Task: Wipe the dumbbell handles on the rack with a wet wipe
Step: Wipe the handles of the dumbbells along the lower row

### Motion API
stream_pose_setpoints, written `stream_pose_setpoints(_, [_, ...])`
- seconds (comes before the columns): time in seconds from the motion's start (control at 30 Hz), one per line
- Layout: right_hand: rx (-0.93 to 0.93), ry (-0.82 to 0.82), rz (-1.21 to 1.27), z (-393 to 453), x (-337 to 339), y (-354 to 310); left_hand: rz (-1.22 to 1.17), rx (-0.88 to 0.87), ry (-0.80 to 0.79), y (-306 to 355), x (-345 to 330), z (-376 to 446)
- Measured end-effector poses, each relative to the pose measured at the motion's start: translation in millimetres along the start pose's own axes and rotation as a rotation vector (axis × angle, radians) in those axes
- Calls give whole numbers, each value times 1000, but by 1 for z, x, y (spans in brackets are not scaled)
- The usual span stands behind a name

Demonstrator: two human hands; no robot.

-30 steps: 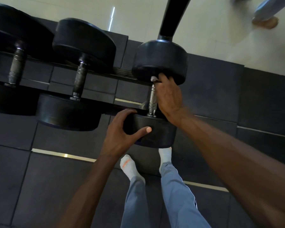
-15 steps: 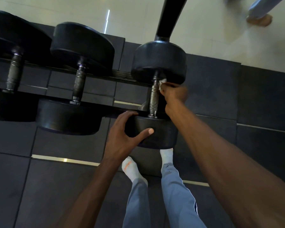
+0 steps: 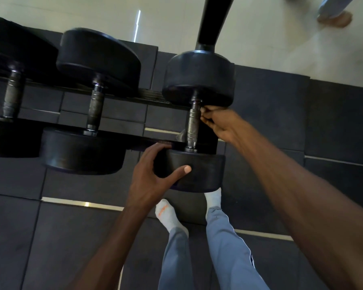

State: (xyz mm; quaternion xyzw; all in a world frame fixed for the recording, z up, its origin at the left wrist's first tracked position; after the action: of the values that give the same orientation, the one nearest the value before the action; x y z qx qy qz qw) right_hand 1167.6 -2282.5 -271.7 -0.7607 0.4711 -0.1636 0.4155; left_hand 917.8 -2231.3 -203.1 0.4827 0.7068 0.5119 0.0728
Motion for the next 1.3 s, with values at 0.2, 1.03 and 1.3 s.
stream_pose_setpoints(0.2, [-189, -20, 200, 17, -6, 27, 10, 6, 0, 2, 1, 1])
stream_pose_setpoints(1.03, [-175, -171, 117, 30, 11, 48, -6, 6, -4, -1, -2, 2])
stream_pose_setpoints(1.3, [-262, -399, -77, -6, 21, 61, -14, -7, -7, -1, 0, 3])
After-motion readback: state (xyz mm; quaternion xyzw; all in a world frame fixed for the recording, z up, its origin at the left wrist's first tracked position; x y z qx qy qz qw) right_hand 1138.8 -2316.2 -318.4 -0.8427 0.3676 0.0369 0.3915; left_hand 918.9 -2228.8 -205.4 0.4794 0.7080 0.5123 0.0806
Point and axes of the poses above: each hand's wrist, its own z-axis towards the middle knuckle, its own x-axis out of the back of the hand, y = z × x, the point moved 3 cm from there along z, towards the middle knuckle, and after that the axes turned 15 degrees about x, right-handed, at the moved point
